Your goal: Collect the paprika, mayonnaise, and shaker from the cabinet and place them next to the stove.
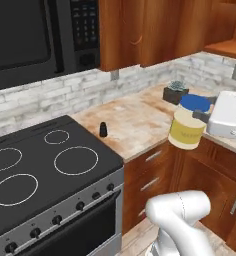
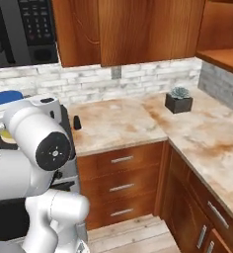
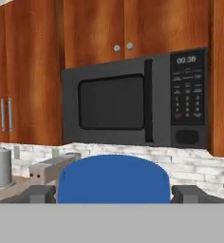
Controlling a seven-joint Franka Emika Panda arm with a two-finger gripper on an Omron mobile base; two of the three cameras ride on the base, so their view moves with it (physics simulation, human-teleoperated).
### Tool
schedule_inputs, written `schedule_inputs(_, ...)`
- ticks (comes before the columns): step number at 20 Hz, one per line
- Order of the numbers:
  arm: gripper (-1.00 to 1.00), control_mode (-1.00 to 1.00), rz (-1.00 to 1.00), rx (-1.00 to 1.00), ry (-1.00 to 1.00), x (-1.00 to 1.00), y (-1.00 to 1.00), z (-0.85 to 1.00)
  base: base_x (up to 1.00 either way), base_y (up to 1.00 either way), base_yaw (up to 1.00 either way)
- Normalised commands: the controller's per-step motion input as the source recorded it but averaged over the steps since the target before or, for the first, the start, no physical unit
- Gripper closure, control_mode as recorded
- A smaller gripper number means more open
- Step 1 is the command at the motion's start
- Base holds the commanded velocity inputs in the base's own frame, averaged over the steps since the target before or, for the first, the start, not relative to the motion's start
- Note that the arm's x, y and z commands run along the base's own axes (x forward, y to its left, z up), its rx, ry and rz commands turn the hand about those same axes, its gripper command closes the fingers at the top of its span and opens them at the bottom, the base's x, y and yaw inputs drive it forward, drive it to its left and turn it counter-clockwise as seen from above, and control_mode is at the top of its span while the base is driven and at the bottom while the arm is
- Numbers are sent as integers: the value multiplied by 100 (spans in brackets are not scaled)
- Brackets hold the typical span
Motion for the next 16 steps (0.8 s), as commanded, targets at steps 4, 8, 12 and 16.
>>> schedule_inputs(4, 100, 100, 0, 0, 0, 0, 0, 0, 16, -37, 57)
schedule_inputs(8, 100, 100, 0, 0, 0, 0, 0, 0, 30, -58, 48)
schedule_inputs(12, 100, 100, 0, 0, 0, 0, 0, 0, 39, -64, 41)
schedule_inputs(16, 100, 100, 0, 0, 0, 0, 0, 0, 59, -41, 31)
